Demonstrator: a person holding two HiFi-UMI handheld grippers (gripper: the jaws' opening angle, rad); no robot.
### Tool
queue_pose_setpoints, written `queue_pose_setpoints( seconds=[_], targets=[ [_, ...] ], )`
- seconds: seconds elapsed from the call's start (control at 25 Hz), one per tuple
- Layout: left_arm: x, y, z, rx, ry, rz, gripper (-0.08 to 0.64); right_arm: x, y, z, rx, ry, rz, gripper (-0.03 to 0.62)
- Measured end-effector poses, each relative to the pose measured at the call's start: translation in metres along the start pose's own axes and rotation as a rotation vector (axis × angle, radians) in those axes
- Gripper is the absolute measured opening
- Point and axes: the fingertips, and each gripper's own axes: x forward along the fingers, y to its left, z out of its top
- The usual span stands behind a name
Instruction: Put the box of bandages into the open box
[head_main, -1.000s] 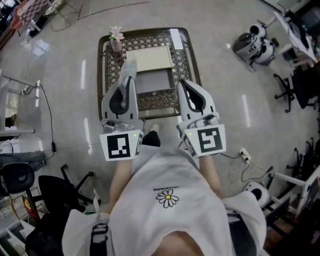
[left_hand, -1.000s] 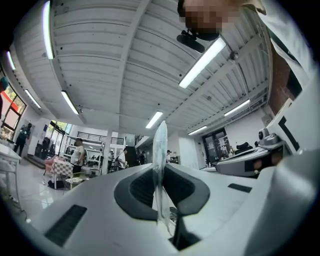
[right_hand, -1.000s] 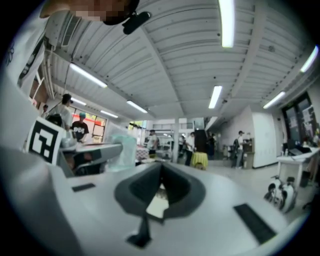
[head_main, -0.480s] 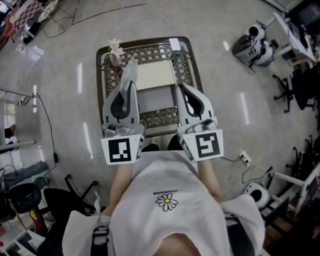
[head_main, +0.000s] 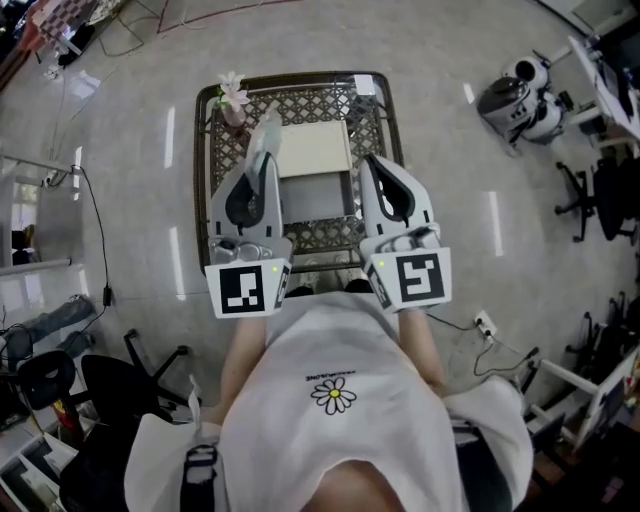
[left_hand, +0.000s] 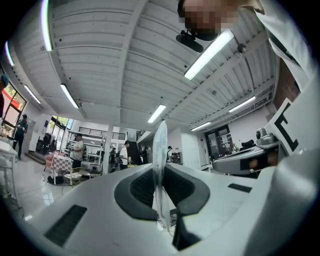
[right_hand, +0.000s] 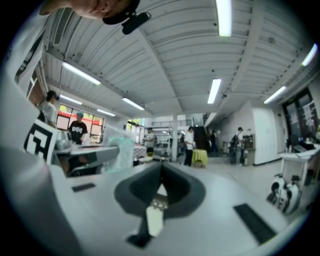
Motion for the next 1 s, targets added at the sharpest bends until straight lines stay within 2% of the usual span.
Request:
queue_pose_setpoints(
  seconds=[0.44,0.68,1.0],
  targets=[
    [0.001,-0.006,-0.001,0.017,0.01,0.051,0.044,0.007,-0.01,0.0,0.012,-0.033,0.034,0.029],
    [0.001,-0.001,-0.003,0.038,0.013,0.079,0.043,0.006,-0.013,-0.004,0.011,-0.008,0.038,0.029],
    [0.005,0.006,-0.018,-0.003,0.041,0.092,0.044,0.01,-0.014,-0.013,0.024,0.002,0.052,0.029]
  ],
)
